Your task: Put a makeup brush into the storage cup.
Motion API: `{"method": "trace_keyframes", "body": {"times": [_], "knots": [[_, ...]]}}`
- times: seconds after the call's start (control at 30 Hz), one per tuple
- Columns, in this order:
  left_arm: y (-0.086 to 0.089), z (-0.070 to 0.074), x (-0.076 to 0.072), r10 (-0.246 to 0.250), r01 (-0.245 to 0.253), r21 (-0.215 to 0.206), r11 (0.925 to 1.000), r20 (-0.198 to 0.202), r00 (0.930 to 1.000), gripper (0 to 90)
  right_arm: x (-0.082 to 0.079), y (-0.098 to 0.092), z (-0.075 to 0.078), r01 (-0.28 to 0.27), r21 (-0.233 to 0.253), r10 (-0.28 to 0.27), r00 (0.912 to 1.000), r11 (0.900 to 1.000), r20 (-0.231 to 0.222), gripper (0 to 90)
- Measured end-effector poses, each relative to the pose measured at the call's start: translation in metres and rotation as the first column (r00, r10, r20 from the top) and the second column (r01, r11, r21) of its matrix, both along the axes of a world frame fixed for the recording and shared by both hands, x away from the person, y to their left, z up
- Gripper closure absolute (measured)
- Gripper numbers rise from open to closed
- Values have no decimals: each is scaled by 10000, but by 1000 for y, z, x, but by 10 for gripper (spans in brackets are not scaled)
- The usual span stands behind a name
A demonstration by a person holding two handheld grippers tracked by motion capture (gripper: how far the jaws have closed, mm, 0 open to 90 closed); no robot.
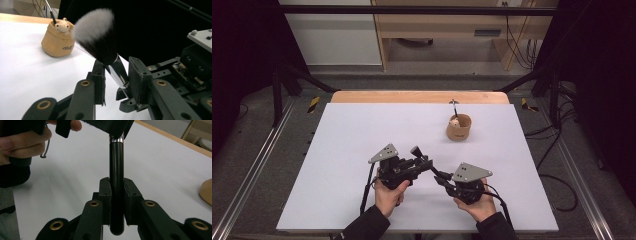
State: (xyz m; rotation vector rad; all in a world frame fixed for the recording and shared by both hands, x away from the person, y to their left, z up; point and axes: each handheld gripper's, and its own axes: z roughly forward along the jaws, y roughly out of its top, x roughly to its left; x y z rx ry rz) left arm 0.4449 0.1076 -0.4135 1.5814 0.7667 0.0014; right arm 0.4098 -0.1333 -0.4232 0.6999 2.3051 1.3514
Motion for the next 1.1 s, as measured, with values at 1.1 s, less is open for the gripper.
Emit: {"method": "trace_keyframes", "body": {"times": [1.1], "knots": [[-2,7,-10,32,-49,411,9991,410,9992,770,0,4,-2,110,185,-107,9998,9998,-161,698]]}}
